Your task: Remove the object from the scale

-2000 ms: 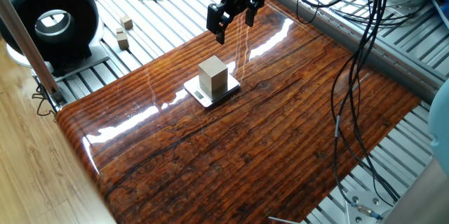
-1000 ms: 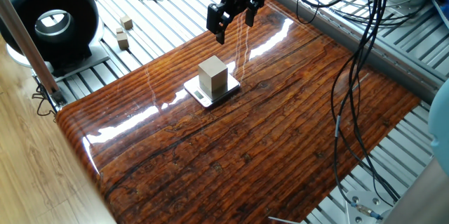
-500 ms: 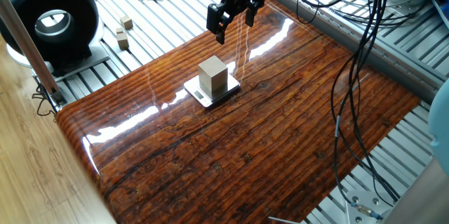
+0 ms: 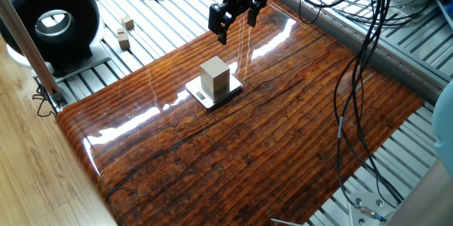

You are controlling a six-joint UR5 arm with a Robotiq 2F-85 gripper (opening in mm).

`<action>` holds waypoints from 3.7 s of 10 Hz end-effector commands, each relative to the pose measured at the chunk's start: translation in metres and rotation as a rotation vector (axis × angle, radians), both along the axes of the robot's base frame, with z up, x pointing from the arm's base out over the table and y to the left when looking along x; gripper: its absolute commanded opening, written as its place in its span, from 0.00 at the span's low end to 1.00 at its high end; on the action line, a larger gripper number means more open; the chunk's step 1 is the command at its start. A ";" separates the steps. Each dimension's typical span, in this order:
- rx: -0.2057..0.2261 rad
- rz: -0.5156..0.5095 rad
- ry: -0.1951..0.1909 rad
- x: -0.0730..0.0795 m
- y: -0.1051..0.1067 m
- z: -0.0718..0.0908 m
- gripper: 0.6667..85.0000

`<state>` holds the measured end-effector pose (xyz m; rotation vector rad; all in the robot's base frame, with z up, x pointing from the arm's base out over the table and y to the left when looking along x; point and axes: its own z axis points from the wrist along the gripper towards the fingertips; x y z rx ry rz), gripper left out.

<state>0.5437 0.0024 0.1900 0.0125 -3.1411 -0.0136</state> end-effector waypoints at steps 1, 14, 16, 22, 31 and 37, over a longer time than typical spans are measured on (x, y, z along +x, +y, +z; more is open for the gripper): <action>0.000 0.000 0.000 0.000 0.002 0.000 0.99; -0.024 -0.102 -0.097 0.026 -0.004 -0.006 0.00; -0.021 -0.088 -0.122 0.033 -0.004 -0.006 0.00; -0.016 -0.050 -0.145 0.038 0.000 -0.008 0.00; -0.034 0.003 -0.152 0.040 -0.002 -0.009 0.00; 0.008 -0.011 -0.146 0.038 0.009 -0.010 0.00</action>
